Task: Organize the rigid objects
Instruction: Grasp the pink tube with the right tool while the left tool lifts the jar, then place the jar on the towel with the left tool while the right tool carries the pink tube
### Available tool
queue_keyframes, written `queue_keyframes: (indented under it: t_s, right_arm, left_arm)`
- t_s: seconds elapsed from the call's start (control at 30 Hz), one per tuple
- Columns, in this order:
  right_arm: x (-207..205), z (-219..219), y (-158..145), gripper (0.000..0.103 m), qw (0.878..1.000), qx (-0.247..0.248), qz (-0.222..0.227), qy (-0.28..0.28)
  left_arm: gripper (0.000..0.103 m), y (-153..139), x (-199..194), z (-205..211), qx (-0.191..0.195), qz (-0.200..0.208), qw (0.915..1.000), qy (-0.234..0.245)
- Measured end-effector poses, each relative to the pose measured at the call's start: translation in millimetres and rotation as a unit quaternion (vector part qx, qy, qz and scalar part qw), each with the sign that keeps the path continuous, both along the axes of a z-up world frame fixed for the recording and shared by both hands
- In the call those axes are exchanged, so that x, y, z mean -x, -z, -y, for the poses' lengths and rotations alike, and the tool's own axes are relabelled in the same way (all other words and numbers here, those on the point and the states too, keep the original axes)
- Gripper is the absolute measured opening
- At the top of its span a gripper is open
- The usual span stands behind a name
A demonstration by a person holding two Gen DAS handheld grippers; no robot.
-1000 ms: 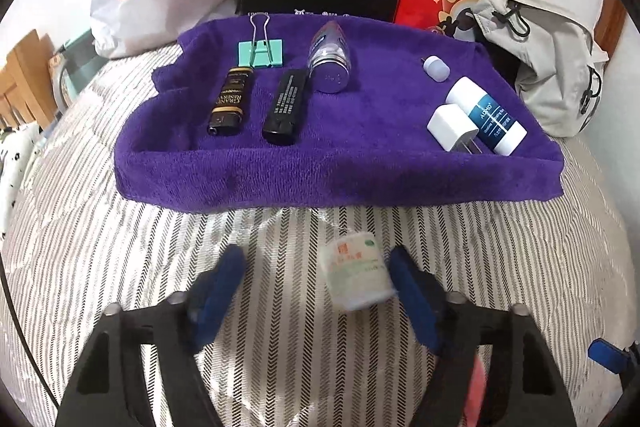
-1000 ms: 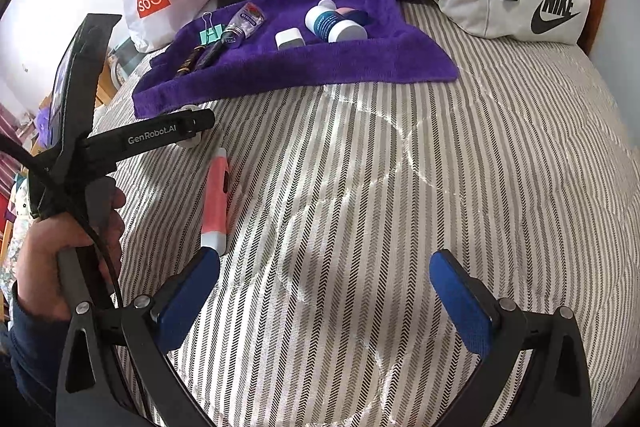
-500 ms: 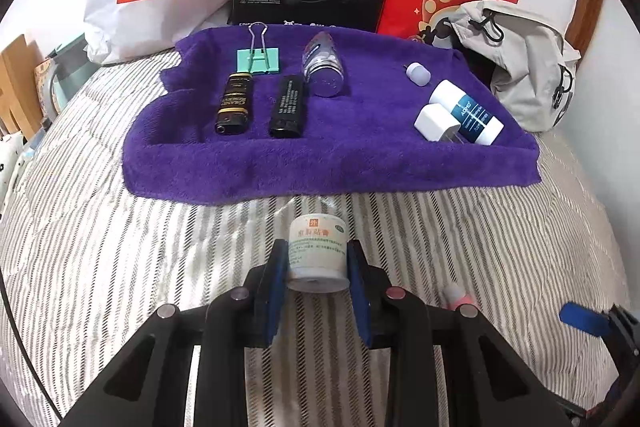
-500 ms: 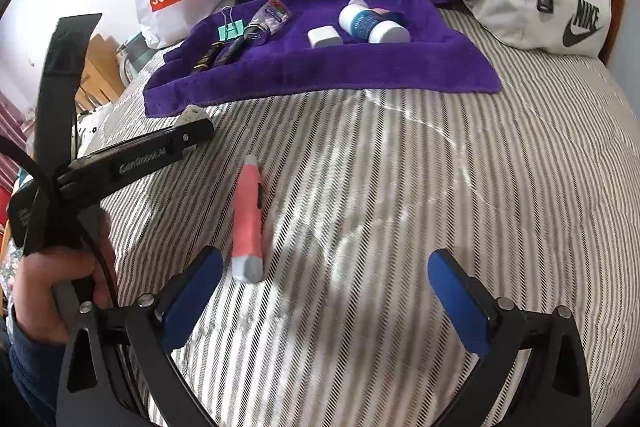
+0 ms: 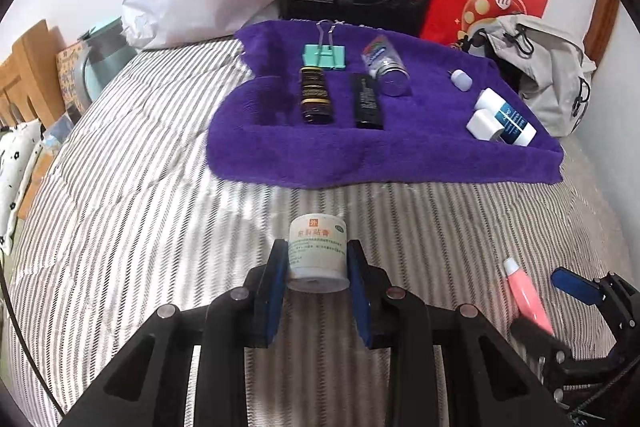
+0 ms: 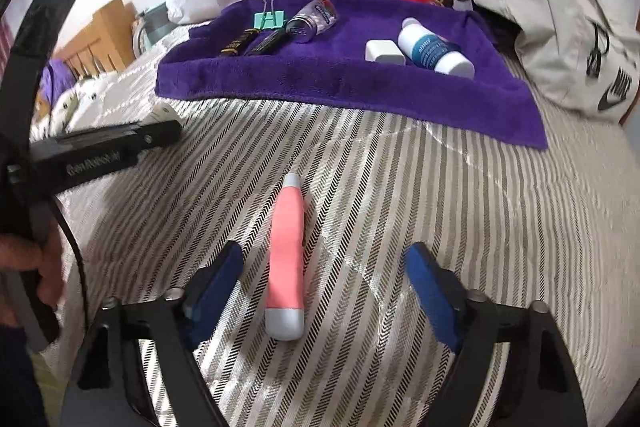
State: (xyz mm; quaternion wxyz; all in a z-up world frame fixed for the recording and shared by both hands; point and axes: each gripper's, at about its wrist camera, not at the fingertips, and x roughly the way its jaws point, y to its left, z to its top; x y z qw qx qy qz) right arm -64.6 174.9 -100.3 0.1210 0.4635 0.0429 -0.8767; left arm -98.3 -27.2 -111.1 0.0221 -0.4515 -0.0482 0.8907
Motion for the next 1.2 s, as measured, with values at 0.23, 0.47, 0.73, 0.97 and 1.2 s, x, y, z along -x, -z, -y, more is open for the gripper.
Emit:
queue_keyframes:
  t_s: [0.23, 0.47, 0.73, 0.97, 1.2]
  right_arm:
    - [-4, 12, -2, 0.033, 0.999, -0.027, -0.02, -0.021]
    - [-7, 16, -2, 0.017, 0.999, -0.035, -0.021, -0.03]
    - [-7, -1, -9, 0.017, 1.0, 0.013, -0.007, -0.027]
    - [-1, -12, -17, 0.017, 0.999, 0.039, -0.002, -0.031]
    - [8, -17, -28, 0.017, 0.998, 0.047, -0.006, -0.033]
  left_arm:
    - [0.028, -1, -4, 7, -0.001, 0.001, 1.0, -0.004]
    - [0.028, -1, -7, 6, -0.016, -0.001, 0.9999, 0.003]
    - [0.028, -18, -3, 1, -0.018, -0.011, 0.9997, 0.01]
    - [0.028, -34, 8, -5, -0.016, -0.02, 0.9995, 0.019]
    - [0.028, -45, 19, -13, -0.015, -0.024, 0.9993, 0.025]
